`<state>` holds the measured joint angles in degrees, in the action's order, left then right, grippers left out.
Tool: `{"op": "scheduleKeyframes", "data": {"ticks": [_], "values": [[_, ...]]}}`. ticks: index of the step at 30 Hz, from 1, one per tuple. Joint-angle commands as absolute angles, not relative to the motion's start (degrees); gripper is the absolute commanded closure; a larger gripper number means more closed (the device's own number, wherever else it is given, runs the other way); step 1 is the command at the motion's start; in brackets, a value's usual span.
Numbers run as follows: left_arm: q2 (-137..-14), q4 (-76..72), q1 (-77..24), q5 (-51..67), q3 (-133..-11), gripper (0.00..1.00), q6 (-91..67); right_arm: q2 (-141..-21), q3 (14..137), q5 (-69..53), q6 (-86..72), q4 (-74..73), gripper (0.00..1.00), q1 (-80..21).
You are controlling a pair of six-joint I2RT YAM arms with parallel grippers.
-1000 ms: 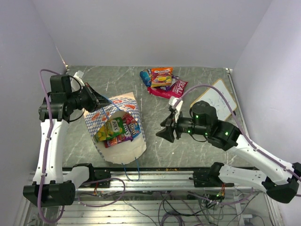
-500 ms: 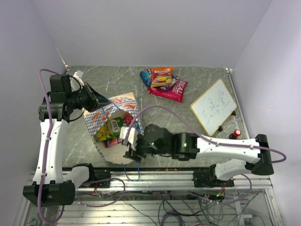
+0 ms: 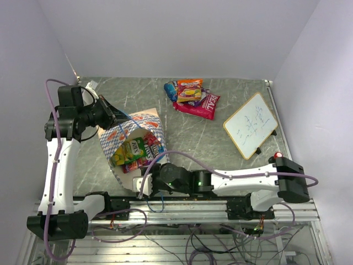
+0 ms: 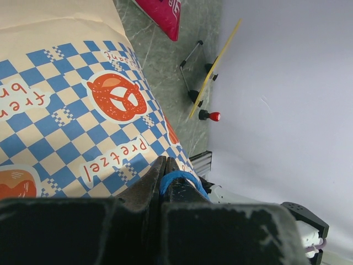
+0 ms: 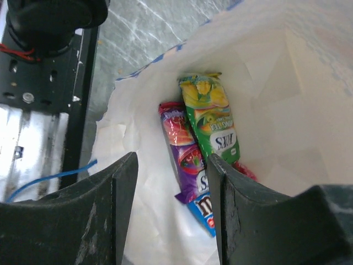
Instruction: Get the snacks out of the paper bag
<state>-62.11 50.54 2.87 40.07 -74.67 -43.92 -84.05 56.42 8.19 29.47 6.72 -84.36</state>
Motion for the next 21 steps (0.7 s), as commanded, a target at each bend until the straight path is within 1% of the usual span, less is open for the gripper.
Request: {"op": "scheduleKeyframes", "data": {"ticks": [1,5,7,10,14,21], "values": [[-62.50,51.01,3.34,40.04,-77.76,0.93,-42.35,-88.40,54.03,4.98,42.01,21.80,0.47,-82.55],[-63.32,53.71,3.38,39.84,-80.29,0.93,-38.89,-92.40,54.38,-2.34,42.00,27.25,0.47,-77.12],[-63.49,56.41,3.34,38.47,-81.83,0.93,-36.66,-95.05,54.66,-3.64,43.18,29.12,0.47,-75.77],[-63.20,58.27,3.41,38.44,-81.79,0.93,-35.17,-98.73,55.13,-3.67,46.06,30.99,0.47,-74.66],[-61.98,57.02,3.35,39.75,-79.13,0.93,-35.73,-103.06,56.41,-4.27,50.03,31.89,0.47,-74.11],[-61.71,56.11,3.35,39.86,-78.05,0.93,-35.52,-109.18,60.75,-2.82,51.49,33.39,0.48,-72.94]]}}
